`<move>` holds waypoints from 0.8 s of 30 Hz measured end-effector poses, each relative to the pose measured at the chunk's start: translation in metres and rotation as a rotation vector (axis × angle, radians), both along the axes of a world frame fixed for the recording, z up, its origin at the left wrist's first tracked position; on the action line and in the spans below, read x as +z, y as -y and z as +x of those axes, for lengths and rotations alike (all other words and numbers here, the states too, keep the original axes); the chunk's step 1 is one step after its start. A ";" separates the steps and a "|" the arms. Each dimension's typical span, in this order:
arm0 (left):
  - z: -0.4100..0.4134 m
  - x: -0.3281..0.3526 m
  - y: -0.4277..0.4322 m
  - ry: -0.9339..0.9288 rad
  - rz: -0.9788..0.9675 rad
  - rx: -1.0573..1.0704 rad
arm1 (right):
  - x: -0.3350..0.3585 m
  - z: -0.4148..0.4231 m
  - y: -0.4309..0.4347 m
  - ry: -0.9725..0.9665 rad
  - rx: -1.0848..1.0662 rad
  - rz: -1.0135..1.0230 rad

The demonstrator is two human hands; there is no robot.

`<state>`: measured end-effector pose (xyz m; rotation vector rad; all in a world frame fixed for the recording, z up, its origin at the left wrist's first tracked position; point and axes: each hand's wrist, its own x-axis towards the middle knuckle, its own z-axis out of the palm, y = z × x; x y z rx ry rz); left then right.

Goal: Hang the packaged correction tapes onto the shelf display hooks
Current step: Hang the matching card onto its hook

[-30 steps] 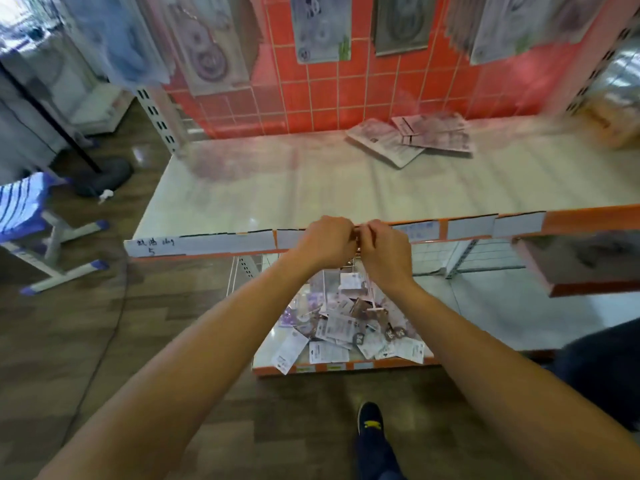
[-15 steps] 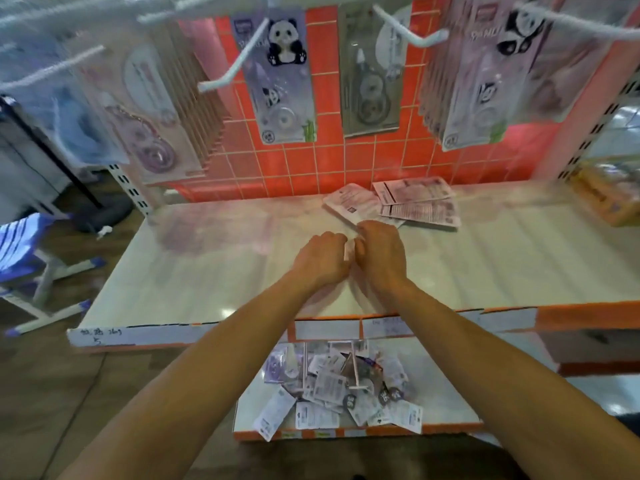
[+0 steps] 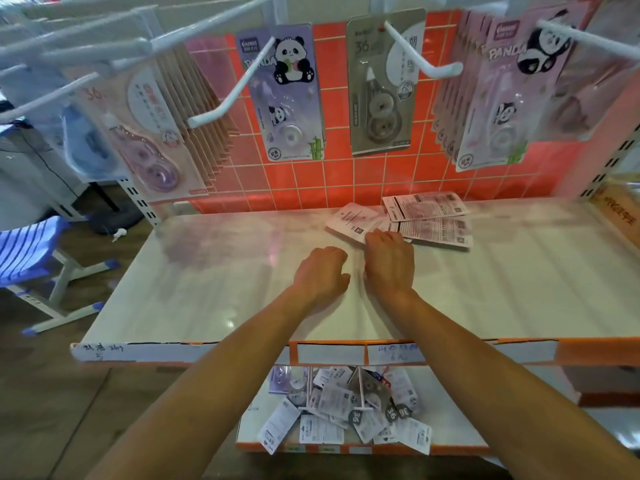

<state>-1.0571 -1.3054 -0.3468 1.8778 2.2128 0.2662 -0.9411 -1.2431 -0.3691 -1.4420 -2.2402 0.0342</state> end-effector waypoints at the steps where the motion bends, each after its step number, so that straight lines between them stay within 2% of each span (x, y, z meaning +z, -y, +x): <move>1: 0.000 -0.001 0.002 0.015 0.012 -0.003 | 0.002 0.001 0.004 -0.017 0.012 0.002; 6: -0.001 -0.007 0.018 0.170 0.090 0.003 | 0.017 0.001 0.030 -0.195 0.063 -0.008; 10: 0.000 0.002 0.035 0.364 0.155 0.062 | 0.035 -0.001 0.049 -0.663 0.006 -0.205; 14: -0.001 0.012 0.049 0.618 0.113 0.143 | 0.045 0.000 0.051 -0.938 -0.080 -0.464; 18: -0.006 0.014 0.056 0.853 0.184 0.225 | 0.042 -0.003 0.050 -1.003 -0.065 -0.628; 22: -0.004 0.019 0.061 1.152 0.222 0.280 | 0.044 -0.004 0.055 -1.016 -0.031 -0.650; 24: -0.005 0.022 0.064 1.178 0.220 0.282 | 0.045 -0.004 0.057 -0.999 -0.025 -0.648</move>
